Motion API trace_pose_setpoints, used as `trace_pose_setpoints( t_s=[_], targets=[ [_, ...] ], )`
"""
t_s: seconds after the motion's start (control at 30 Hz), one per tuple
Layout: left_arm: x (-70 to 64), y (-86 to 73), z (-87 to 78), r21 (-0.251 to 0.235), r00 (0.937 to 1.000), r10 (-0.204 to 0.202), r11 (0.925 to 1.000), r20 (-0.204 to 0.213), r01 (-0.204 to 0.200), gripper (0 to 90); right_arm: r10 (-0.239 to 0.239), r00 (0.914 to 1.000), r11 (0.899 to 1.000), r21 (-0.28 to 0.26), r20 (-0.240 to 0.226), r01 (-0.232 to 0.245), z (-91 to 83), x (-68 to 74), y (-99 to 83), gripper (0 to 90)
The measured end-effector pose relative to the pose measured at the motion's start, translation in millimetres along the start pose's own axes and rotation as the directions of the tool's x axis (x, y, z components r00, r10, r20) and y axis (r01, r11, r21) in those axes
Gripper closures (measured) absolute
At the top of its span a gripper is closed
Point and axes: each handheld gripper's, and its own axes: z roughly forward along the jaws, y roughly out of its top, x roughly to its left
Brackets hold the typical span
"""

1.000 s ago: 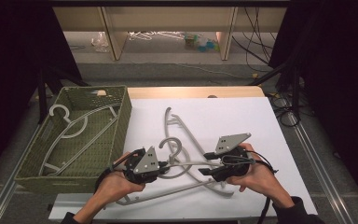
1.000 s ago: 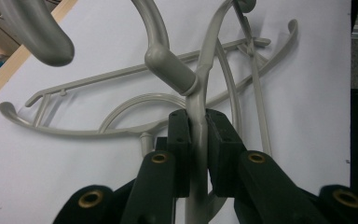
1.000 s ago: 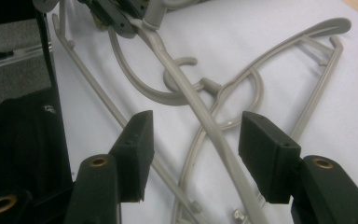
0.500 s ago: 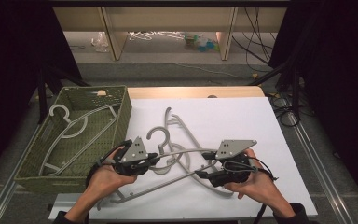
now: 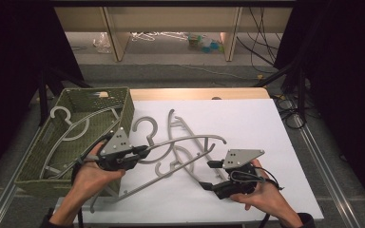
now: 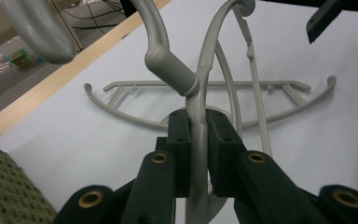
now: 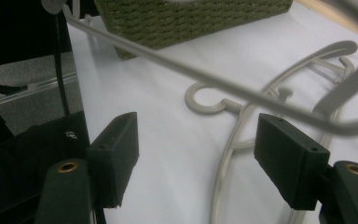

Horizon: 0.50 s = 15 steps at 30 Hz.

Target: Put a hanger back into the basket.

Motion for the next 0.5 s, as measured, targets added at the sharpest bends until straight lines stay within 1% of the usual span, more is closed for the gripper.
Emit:
trace_pose_setpoints(
  t_s=[0.03,0.07,0.1,0.13,0.17,0.2,0.23,0.27,0.3,0.33,0.4,0.5],
  targets=[
    [1.8,0.6,-3.2,-0.005,1.0000,-0.001,1.0000,-0.005,0.001,80.4,0.001,1.0000,1.000,0.000,0.004,-0.001,0.8,-0.1,-1.0,31.8],
    [3.3,1.1,-6.8,-0.013,0.9999,-0.012,0.9999,-0.006,0.012,80.4,0.004,1.0000,1.000,0.007,0.008,-0.004,0.4,-0.1,-1.9,31.8],
    [5.6,1.6,-9.7,-0.003,1.0000,-0.005,1.0000,-0.001,0.005,80.4,0.008,0.9999,1.000,0.002,0.008,-0.008,1.6,-0.5,-3.4,31.8],
    [7.3,2.3,-12.1,-0.020,0.9995,-0.032,0.9993,0.004,0.033,80.4,0.009,0.9999,1.000,0.005,0.008,-0.009,1.8,-1.1,-4.1,31.8],
    [10.4,3.3,-15.3,-0.024,0.9994,-0.034,0.9991,0.006,0.035,80.4,0.017,0.9999,1.000,0.015,0.002,-0.017,1.5,-1.5,-5.2,31.8],
    [13.0,4.3,-18.4,-0.029,0.9988,-0.049,0.9984,0.001,0.049,80.4,0.020,0.9998,1.000,0.020,0.003,-0.020,1.8,-1.8,-6.3,31.8],
    [16.0,5.4,-21.5,-0.031,0.9986,-0.052,0.9982,-0.005,0.052,80.4,0.015,0.9998,1.000,0.016,0.011,-0.015,2.2,-2.2,-7.2,31.8],
    [19.4,6.7,-24.8,-0.032,0.9986,-0.052,0.9981,-0.006,0.051,80.4,0.015,0.9999,1.000,0.014,0.006,-0.015,2.9,-2.5,-8.0,31.8],
    [22.4,7.7,-28.3,-0.039,0.9983,-0.057,0.9977,-0.013,0.056,80.4,0.019,0.9998,1.000,0.019,0.009,-0.019,2.2,-2.2,-8.4,31.8],
    [25.2,9.0,-32.1,-0.044,0.9979,-0.060,0.9973,-0.023,0.059,80.4,0.017,0.9998,1.000,0.013,0.007,-0.017,2.8,-2.4,-8.9,31.8],
    [30.4,12.3,-41.2,-0.052,0.9974,-0.051,0.9975,-0.050,0.048,80.4,0.021,0.9997,1.000,0.018,0.009,-0.021,1.8,-2.6,-9.1,31.8],
    [37.3,16.2,-54.1,-0.070,0.9959,-0.061,0.9959,-0.066,0.057,80.4,0.023,0.9997,1.000,0.019,0.011,-0.023,1.6,-3.0,-9.8,31.8]
  ],
)
